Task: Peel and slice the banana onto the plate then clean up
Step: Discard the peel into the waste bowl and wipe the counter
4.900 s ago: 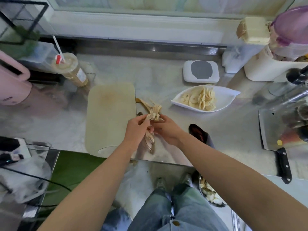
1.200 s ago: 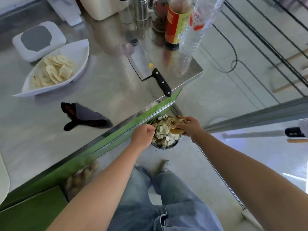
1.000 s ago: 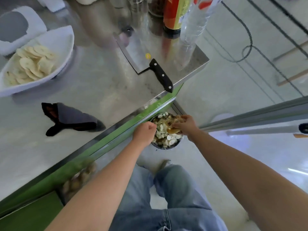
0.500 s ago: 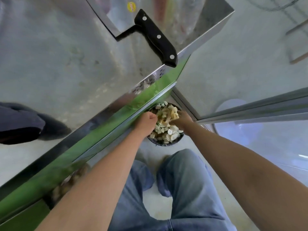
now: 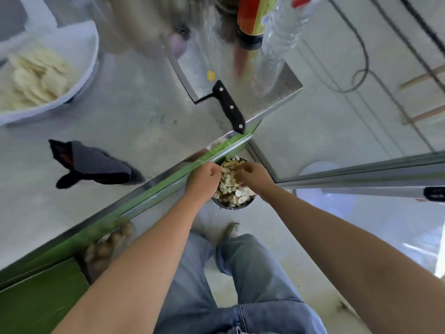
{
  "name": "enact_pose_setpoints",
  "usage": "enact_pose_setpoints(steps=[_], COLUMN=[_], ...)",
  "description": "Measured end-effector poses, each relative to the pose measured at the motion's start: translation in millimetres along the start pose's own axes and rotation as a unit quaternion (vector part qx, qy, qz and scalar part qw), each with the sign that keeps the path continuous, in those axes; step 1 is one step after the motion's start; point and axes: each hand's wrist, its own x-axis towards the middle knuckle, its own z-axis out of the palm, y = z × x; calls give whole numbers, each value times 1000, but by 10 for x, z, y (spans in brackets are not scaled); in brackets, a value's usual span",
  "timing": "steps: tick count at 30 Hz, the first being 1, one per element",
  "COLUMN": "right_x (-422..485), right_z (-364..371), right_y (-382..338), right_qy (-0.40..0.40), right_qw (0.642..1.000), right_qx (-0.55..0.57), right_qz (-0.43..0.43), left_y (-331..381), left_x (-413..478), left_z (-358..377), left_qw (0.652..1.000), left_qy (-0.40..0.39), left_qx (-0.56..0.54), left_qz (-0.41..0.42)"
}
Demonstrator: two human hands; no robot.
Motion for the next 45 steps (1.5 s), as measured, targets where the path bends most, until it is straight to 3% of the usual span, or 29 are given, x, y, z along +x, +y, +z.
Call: enact_pose_setpoints(steps=[5,8,11,13,15,17,19,22,25,28,31,35,37,39,41,43,45], right_x=[-486,-717,-856,-866,-813,-695,-555,-345,-214,-152,-149,-291,-378,-484,-580,-674,-707], right_z=[-41,16,121,195,267,316,346,335,322,309,224,181,160,119,70,28,-13], right_y=[-534,-824,-1107,-1282,-1453,-1584,-1694,-1796,-1856,-1911,-1967,-1963,-1972,-1988,-1983,-1965,-1948], right_qy=[-34,-102,-128,-100,-55,17,121,249,271,290,267,204,166,116,70,31,12], right_qw=[992,981,973,972,971,965,948,914,910,899,916,952,962,970,966,960,958], right_qx=[-36,-50,-31,-10,6,-19,-78,-187,-274,-313,-289,-174,-141,-118,-131,-137,-131], right_qz=[-116,-158,-188,-213,-234,-260,-282,-259,-150,-99,-82,-144,-163,-178,-212,-242,-254], left_y=[241,275,93,-81,-228,-337,-428,-508,-585,-658,-555,-250,-49,149,298,398,410], left_x=[-536,-829,-923,-915,-901,-857,-798,-736,-670,-552,-491,-438,-415,-374,-306,-230,-160], left_z=[-456,-736,-1046,-1243,-1413,-1519,-1594,-1700,-1838,-2007,-2119,-2173,-2171,-2135,-2064,-1986,-1946], left_qw=[972,940,903,887,890,914,937,941,945,953,953,932,890,819,776,757,760], left_qy=[185,292,406,444,428,362,308,304,300,293,297,261,228,183,140,130,176], left_qx=[46,61,99,123,115,112,124,143,131,73,-49,-251,-395,-544,-614,-639,-623], left_qz=[137,162,99,-9,-109,-142,-113,-42,6,39,38,-10,-14,-27,-40,-46,-52])
